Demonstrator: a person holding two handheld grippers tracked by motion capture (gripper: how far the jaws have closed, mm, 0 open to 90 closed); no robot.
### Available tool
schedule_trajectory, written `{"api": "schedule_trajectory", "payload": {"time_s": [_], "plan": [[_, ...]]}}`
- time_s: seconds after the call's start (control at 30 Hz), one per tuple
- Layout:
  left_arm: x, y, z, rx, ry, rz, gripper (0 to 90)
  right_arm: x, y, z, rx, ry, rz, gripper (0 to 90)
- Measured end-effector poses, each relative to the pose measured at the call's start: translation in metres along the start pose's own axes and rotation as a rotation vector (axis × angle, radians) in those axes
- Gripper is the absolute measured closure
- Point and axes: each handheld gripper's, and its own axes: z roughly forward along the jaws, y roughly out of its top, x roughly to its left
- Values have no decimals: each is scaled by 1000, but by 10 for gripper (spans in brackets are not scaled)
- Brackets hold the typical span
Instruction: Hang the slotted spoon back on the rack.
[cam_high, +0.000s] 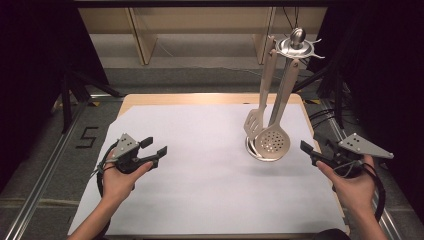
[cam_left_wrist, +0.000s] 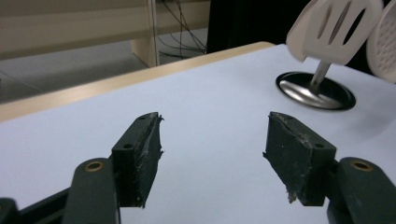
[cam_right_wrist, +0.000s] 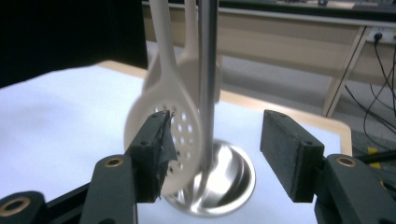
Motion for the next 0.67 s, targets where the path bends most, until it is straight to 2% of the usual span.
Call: {"api": "schedule_trajectory", "payload": {"time_s": [0.1, 0.13, 0.17, 0.2, 0.3, 0.33, 0.4, 0.43, 0.47, 0.53, 0.57, 0.6, 0.63, 0.67], "plan": [[5, -13, 0, 13, 18, -5, 352, -3, -11, 3, 7, -3, -12, 439], [6, -16, 0, 23, 31, -24, 352, -2, -14, 3, 23, -7, -2, 439], [8, -18, 0, 16, 30, -17, 352, -2, -17, 4, 25, -12, 1, 439], [8, -19, -1, 25, 47, -35, 352, -3, -20, 4, 23, 2, 4, 439], [6, -23, -2, 24, 45, -50, 352, -3, -27, 4, 46, -12, 22, 439], [6, -24, -2, 27, 39, -37, 352, -5, -29, 4, 39, -14, 8, 439], [4, -24, 0, 20, 25, -23, 353, -5, -34, 5, 41, -18, 27, 439], [3, -24, 0, 30, 34, -33, 353, -4, -35, 5, 51, -17, 43, 439], [3, -24, 2, 21, 25, -20, 354, -6, -37, 7, 46, -11, 11, 438], [1, -24, 2, 35, 33, -22, 354, -5, -38, 7, 59, -15, 31, 435], [2, -24, 4, 27, 21, 2, 354, -5, -38, 7, 49, -18, 24, 434], [0, -24, 4, 45, 34, -12, 354, -6, -37, 7, 34, -12, 19, 434], [1, -24, 6, 27, 20, 4, 355, -7, -37, 6, 35, -22, 9, 431], [-1, -24, 6, 44, 31, -6, 355, -7, -38, 6, 26, -10, 38, 429]]}}
